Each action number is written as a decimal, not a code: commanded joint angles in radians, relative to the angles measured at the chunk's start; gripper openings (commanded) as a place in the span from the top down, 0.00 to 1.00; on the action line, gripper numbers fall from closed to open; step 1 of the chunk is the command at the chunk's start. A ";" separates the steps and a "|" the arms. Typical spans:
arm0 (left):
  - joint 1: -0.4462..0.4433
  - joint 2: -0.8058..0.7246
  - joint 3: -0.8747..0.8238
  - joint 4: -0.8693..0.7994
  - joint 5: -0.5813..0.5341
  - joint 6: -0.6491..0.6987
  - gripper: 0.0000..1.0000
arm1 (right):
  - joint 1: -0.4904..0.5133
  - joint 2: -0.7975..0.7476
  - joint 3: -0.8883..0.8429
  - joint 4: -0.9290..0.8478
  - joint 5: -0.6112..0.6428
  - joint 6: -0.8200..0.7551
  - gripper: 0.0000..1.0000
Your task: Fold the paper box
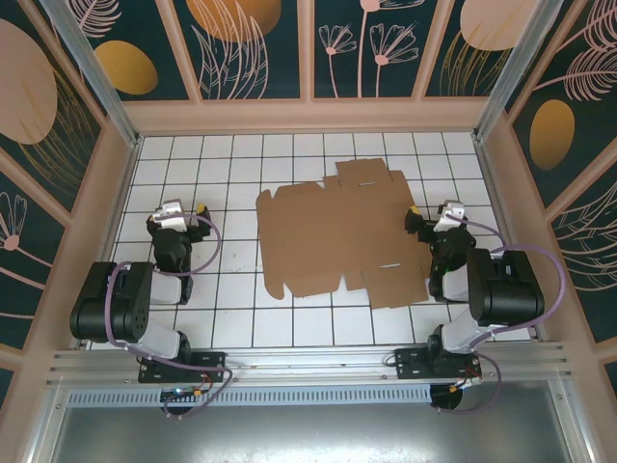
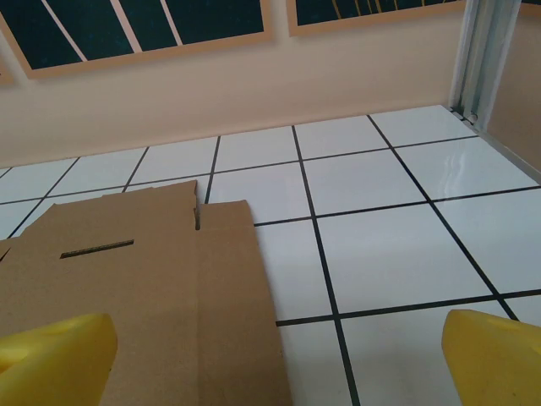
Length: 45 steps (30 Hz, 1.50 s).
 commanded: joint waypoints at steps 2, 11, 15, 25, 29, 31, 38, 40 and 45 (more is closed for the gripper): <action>-0.005 0.002 -0.006 0.050 -0.012 -0.017 0.01 | -0.005 -0.003 0.014 0.009 -0.006 0.010 0.01; -0.002 0.003 -0.001 0.042 -0.008 -0.019 0.01 | -0.005 -0.002 0.013 0.009 -0.007 0.009 0.01; -0.002 0.002 -0.001 0.043 -0.008 -0.019 0.01 | -0.005 -0.002 0.014 0.009 -0.005 0.009 0.01; -0.002 0.003 0.000 0.041 -0.008 -0.019 0.01 | -0.001 -0.004 0.014 0.010 0.000 0.007 0.01; -0.002 0.000 -0.002 0.041 -0.007 -0.019 0.01 | 0.004 -0.004 0.008 0.019 0.005 0.008 0.01; -0.002 -0.009 -0.004 0.045 -0.011 -0.019 0.01 | 0.024 -0.009 0.009 0.021 0.016 -0.012 0.01; -0.048 -0.369 0.166 -0.338 -0.057 -0.094 0.01 | 0.402 -0.333 0.185 -0.375 0.410 -0.232 0.01; -0.126 -0.454 0.232 -0.446 -0.042 -0.136 0.01 | 0.522 -0.366 0.262 -0.433 0.454 -0.279 0.01; -0.417 -0.595 0.545 -1.060 0.009 -0.278 0.01 | 0.738 -0.464 0.567 -0.893 0.574 -0.076 0.01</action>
